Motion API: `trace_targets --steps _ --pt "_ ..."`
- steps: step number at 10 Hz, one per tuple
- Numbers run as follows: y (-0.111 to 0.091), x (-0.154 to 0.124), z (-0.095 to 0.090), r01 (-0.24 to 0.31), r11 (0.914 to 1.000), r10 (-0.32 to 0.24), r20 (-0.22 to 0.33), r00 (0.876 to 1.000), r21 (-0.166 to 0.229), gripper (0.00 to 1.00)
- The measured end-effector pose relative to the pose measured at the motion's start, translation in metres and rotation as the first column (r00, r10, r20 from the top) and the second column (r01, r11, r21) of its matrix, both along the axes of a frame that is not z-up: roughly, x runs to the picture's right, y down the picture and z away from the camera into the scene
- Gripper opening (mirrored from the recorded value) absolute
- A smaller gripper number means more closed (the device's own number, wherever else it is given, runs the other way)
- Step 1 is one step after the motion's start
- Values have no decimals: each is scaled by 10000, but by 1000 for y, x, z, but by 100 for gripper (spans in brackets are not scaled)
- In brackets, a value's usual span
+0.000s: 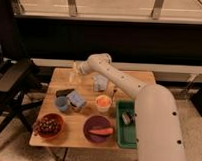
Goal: Place banana in table surface
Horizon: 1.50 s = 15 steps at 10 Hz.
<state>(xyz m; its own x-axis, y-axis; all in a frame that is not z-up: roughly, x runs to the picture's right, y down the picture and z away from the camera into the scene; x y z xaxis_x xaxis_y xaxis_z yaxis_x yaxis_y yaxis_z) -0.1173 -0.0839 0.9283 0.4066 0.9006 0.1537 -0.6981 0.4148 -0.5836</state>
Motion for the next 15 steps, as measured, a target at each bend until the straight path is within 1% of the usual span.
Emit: trace_targets --steps 1,2,4,5,6,8,9,10,11,12,13,14,15 --pt "-6 13 -8 -131 9998 131 -15 9999 115 11" --pt "-13 35 -18 -299 9994 301 -63 9995 188 11" --pt "-22 69 -34 -422 9989 429 -320 9986 215 11" --pt "-24 78 -38 -447 9989 453 -403 9982 158 11" --pt "-22 86 -41 -396 9992 396 -442 9982 10 11" --pt "-13 85 -36 -293 9991 283 -314 9991 -300 11" --pt "-6 77 -32 -250 9985 243 -167 9996 -484 11" --pt "4 62 -24 -184 9971 190 71 9998 -737 13" --pt "11 51 -17 -130 9956 156 264 9995 -928 18" --pt "23 35 -8 -39 9923 111 574 9983 -1236 30" --pt "34 27 1 5 9882 116 780 9969 -1530 41" --pt "44 21 9 80 9837 81 891 9960 -1794 51" --pt "52 16 14 152 9802 39 959 9954 -1974 58"
